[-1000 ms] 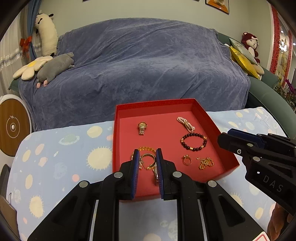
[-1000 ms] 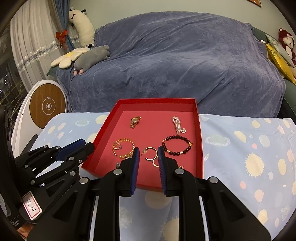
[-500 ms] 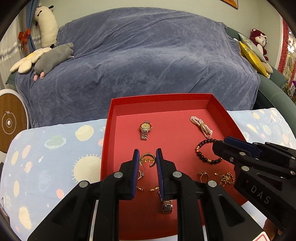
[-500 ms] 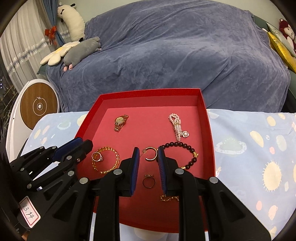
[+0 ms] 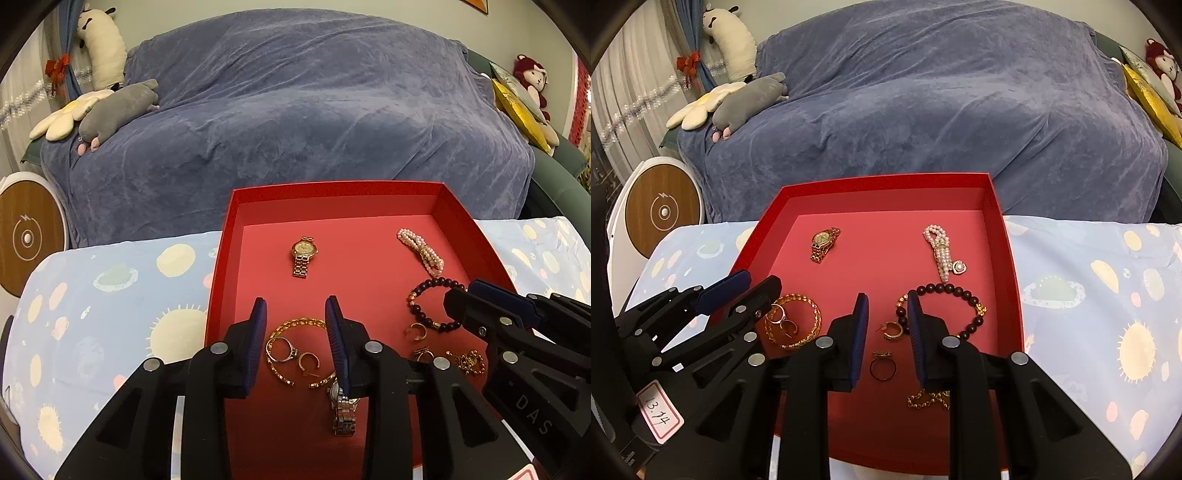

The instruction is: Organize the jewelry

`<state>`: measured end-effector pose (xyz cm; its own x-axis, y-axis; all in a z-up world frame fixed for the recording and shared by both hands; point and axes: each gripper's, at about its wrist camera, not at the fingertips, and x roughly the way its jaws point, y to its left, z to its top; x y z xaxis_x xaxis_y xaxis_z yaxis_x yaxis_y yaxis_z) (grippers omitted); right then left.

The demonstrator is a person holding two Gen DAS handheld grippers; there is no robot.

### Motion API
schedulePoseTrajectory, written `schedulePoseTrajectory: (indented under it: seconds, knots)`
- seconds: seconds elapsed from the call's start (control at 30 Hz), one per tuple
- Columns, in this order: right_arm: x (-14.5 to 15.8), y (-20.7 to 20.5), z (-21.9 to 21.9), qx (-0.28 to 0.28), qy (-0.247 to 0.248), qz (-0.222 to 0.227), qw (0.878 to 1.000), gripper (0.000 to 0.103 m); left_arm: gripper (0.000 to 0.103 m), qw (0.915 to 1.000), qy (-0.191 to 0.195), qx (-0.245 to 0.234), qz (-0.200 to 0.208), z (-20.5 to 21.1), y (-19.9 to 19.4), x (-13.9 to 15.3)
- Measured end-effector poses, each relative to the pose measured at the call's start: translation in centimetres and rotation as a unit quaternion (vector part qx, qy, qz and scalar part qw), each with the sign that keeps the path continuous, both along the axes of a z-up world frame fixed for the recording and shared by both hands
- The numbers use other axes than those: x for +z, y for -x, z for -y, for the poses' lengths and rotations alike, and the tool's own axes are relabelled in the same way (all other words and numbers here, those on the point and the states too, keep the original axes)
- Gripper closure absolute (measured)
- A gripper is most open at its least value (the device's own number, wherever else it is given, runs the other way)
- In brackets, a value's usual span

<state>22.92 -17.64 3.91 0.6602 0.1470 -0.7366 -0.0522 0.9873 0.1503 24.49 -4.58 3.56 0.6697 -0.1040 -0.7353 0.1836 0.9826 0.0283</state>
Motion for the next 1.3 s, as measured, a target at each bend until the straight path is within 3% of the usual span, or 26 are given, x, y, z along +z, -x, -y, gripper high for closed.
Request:
schedulePoseTrajectory:
  seconds: [0.1, 0.27, 0.47, 0.57, 0.8, 0.87, 1.0, 1.3]
  knots:
    - [0.8, 1.5, 0.0, 0.002, -0.004, 0.003, 1.0, 0.073, 0.069, 1.0, 0.002, 0.0, 0.003, -0.3, 1.1, 0.8]
    - [2.6, 5.4, -0.5, 0.006, 0.017, 0.023, 1.0, 0.072, 0.069, 0.9999, -0.001, -0.006, 0.016, -0.2, 4.2, 2.8]
    - [3.9, 10.2, -0.3, 0.008, 0.009, 0.021, 1.0, 0.068, 0.06, 0.9996, 0.001, -0.009, 0.027, -0.8, 8.9, 4.9]
    - [4.0, 12.9, -0.1, 0.0, 0.013, 0.028, 1.0, 0.059, 0.053, 0.9996, 0.002, -0.002, 0.03, -1.6, 11.2, 5.4]
    - [2.7, 15.5, -0.1, -0.007, -0.008, 0.004, 1.0, 0.058, 0.05, 0.9995, -0.003, 0.019, 0.024, -3.2, 14.6, 4.2]
    - [2.5, 15.4, -0.6, -0.005, 0.001, 0.006, 1.0, 0.057, 0.05, 0.9994, 0.003, 0.028, 0.018, -3.6, 14.8, 3.5]
    - [2.0, 15.2, -1.4, -0.004, 0.018, 0.015, 1.0, 0.046, 0.049, 0.9993, -0.004, 0.036, 0.005, -4.0, 14.3, 2.0]
    - [0.7, 14.6, -2.3, 0.006, 0.028, 0.0, 1.0, 0.043, 0.041, 0.9987, -0.012, 0.048, -0.01, -4.6, 14.2, 0.4]
